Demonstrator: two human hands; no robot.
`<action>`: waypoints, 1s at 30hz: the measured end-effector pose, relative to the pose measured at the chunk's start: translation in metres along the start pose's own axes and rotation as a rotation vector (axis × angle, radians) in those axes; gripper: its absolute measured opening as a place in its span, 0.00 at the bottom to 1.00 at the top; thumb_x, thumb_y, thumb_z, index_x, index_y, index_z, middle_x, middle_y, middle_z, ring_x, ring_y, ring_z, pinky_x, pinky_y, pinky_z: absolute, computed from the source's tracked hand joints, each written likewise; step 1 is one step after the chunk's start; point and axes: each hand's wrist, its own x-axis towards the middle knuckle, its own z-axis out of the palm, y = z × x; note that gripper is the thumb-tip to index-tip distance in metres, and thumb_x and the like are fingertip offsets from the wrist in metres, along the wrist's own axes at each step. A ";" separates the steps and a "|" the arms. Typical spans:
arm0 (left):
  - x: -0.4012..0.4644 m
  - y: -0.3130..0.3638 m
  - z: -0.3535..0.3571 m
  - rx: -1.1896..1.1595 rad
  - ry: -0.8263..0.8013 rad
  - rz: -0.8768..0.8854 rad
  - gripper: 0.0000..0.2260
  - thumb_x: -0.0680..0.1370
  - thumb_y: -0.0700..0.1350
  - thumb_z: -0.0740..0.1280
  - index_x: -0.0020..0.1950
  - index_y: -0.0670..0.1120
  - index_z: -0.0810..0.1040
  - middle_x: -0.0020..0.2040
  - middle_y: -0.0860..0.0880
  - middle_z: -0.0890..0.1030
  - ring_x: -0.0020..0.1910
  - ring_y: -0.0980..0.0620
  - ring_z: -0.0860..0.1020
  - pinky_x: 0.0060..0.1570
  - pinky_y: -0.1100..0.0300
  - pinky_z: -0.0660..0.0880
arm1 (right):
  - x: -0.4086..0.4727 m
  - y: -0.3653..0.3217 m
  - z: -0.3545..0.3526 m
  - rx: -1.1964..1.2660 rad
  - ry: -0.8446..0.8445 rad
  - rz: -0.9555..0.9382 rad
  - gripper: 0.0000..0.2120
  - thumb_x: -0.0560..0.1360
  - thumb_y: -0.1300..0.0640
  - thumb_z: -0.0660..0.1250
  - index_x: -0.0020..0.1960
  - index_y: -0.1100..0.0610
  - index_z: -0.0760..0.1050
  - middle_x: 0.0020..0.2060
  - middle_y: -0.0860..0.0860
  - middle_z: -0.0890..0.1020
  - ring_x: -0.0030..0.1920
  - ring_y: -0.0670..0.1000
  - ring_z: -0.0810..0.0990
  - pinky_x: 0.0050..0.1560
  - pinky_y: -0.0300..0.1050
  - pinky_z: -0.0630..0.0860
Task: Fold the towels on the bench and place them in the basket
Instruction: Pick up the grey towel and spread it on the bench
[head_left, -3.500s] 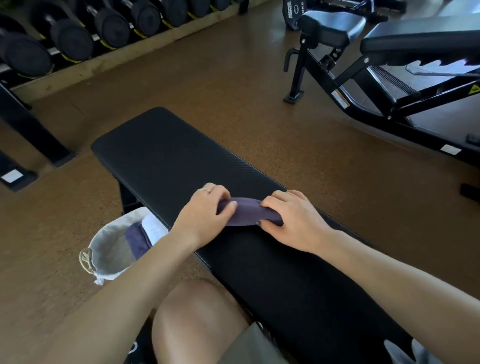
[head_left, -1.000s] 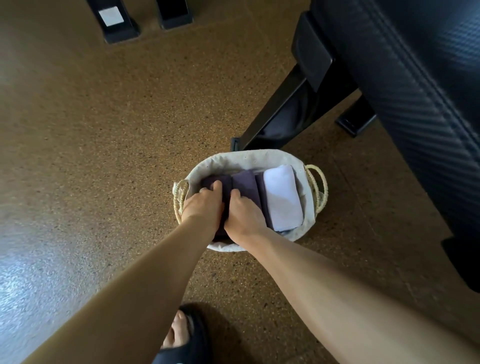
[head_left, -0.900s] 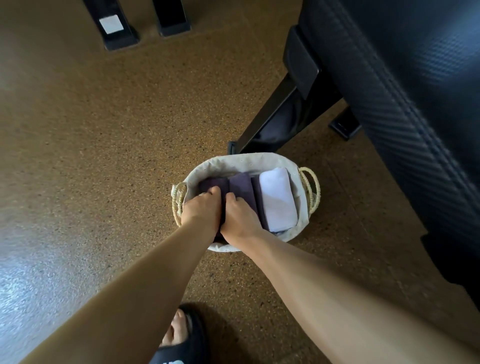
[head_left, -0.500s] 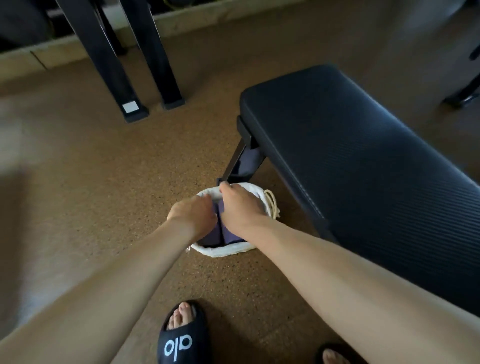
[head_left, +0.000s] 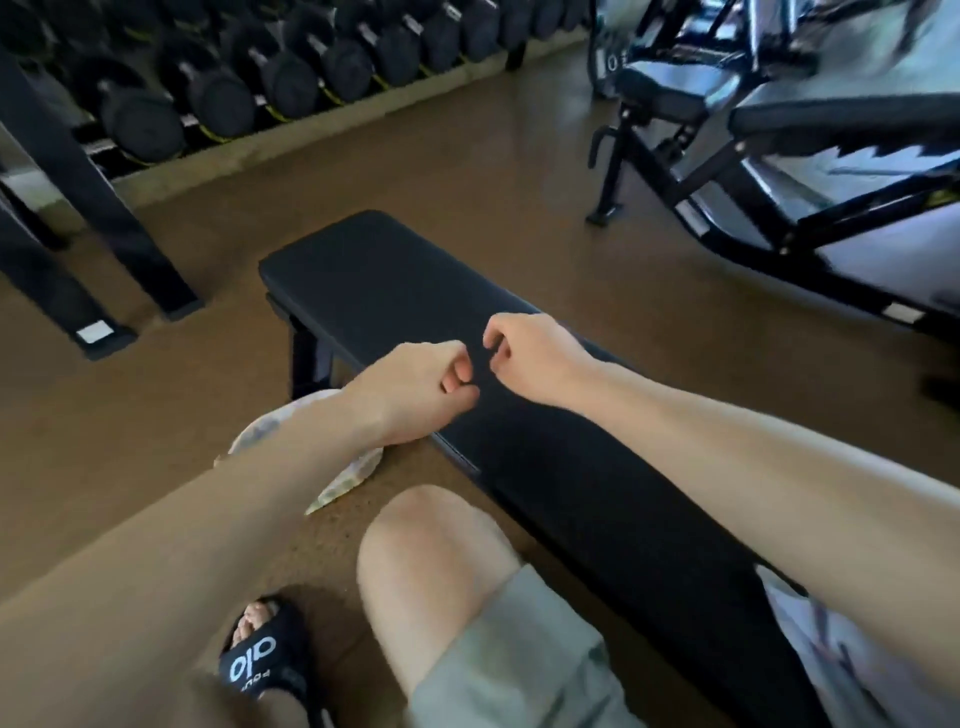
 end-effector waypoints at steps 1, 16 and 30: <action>0.002 0.023 0.010 -0.021 -0.031 0.038 0.07 0.80 0.54 0.66 0.55 0.53 0.76 0.48 0.57 0.80 0.48 0.57 0.79 0.52 0.52 0.79 | -0.014 0.020 -0.016 -0.017 -0.011 0.045 0.09 0.79 0.59 0.64 0.56 0.51 0.79 0.51 0.49 0.82 0.49 0.53 0.81 0.52 0.53 0.81; -0.010 0.215 0.201 0.058 -0.355 0.530 0.12 0.77 0.55 0.68 0.56 0.51 0.76 0.56 0.51 0.74 0.51 0.48 0.76 0.50 0.47 0.78 | -0.194 0.222 -0.085 -0.177 -0.411 0.415 0.05 0.81 0.53 0.65 0.51 0.47 0.79 0.50 0.44 0.80 0.52 0.47 0.79 0.51 0.43 0.74; 0.031 0.159 0.142 -0.542 0.047 0.009 0.06 0.83 0.44 0.59 0.48 0.44 0.69 0.41 0.51 0.71 0.39 0.53 0.68 0.38 0.57 0.67 | -0.181 0.187 -0.077 0.131 -0.218 0.348 0.22 0.80 0.35 0.59 0.47 0.54 0.79 0.45 0.47 0.82 0.47 0.48 0.79 0.50 0.46 0.75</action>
